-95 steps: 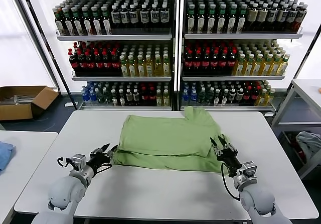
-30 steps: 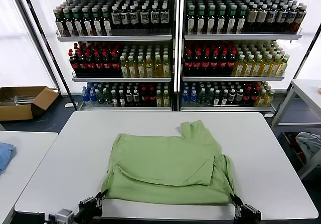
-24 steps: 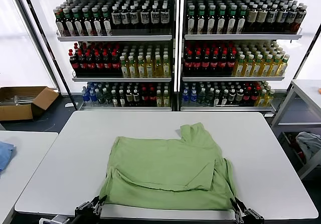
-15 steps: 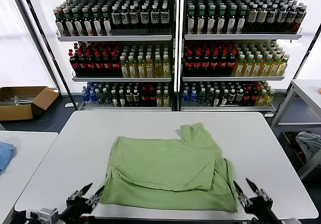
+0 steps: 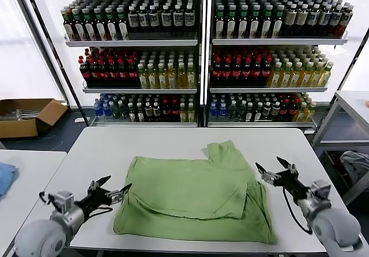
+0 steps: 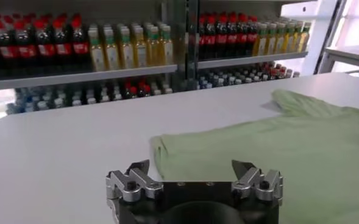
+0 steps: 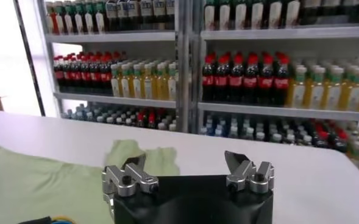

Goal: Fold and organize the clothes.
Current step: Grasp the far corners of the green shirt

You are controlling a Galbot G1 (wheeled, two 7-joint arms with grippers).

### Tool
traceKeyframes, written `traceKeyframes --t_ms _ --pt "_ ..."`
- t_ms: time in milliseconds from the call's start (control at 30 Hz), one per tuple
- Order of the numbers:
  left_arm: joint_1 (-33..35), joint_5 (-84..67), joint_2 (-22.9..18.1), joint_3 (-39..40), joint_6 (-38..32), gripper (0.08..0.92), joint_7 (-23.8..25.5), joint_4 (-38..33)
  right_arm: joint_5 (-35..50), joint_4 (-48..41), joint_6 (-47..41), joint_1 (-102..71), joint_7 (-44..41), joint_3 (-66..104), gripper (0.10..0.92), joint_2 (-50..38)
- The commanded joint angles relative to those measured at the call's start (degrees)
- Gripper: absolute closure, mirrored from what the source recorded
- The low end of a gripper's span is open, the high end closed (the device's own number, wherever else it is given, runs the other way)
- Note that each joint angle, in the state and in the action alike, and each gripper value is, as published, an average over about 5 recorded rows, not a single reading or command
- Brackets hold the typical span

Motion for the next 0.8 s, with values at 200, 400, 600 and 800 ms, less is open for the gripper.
traceKeyframes --t_ms 200,400,600,800 --pt "-33.29 -2.25 0.16 22.52 -1.84 0.177 2.43 29.59 -4.17 -31.10 -3.11 28.80 -7.88 -14.84 0.203 7.43" --pt "-36.86 -1.27 -1.52 24.52 -2.90 0.177 2.91 35.96 -5.57 -37.26 -2.55 32.19 -7.52 -17.11 0.203 9.78" --pt "-36.87 -0.50 -2.87 24.75 -3.11 0.177 2.82 37.93 -6.14 -37.91 -2.32 33.07 -6.95 -18.64 0.203 11.10" --pt "-33.84 -0.22 -3.15 23.97 -2.71 0.177 2.61 35.78 -7.06 -38.95 -1.99 33.44 -6.38 -19.98 0.203 11.96"
